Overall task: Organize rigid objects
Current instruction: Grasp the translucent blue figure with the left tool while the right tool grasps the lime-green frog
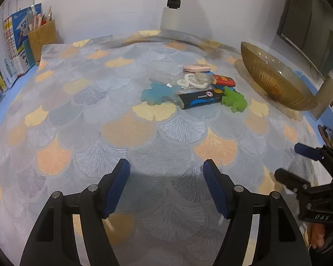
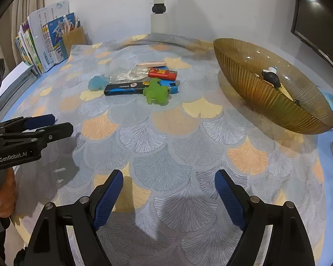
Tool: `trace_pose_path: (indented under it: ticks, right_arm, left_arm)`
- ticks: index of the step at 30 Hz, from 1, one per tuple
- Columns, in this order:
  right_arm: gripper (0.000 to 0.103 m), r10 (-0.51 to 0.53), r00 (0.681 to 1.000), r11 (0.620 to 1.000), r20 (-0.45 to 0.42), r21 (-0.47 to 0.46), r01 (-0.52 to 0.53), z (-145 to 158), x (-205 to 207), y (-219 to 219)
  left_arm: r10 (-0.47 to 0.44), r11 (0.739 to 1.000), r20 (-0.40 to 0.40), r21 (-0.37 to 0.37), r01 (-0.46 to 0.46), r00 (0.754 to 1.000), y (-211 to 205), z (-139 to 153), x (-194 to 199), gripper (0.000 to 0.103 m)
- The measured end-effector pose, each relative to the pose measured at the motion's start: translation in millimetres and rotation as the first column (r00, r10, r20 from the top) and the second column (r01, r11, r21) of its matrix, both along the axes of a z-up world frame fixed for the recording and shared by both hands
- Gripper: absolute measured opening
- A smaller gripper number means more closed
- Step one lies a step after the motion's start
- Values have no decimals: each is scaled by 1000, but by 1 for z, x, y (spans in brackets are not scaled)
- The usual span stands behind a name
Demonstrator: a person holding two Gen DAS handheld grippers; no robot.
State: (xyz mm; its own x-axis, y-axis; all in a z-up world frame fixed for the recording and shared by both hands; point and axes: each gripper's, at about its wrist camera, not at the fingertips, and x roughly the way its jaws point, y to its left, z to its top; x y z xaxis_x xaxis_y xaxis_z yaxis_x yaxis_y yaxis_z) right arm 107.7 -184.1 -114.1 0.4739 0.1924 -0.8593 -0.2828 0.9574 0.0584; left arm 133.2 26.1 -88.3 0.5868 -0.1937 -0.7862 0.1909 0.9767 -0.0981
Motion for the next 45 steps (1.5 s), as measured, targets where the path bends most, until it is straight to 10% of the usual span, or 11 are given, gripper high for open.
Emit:
trace_pose_path:
  ticks: [8,13,24,26,29,45]
  right_arm:
    - [83,-5,991,998,-130,55,12,30,28,6]
    - [77,19,993,995,-115,98,-8,40,63,27]
    - [56,6,994,999,-110,53,0,-3,123,47]
    - [50,12,993,997,-114,75,-3,-10,128,46]
    - [39,2,994,996,-112,91,8,-16,128,45]
    - [32,-46,998,982,-33,184,52,43,33,-14]
  left_arm:
    - [-97,990,80,112,87,992,12,46,34,67]
    - [-145,973,36,185,136,989,9,26,70,66]
    - [-255,963,-27,88,256,967,-2,4,114,65]
    - [-270,960,-32,63,272,962,-4,2,115,52]
    - [-299,953,-23,51,299,954,-8,2,111,35]
    - [-283,957,84,-46,288,955,-16,44,4,35]
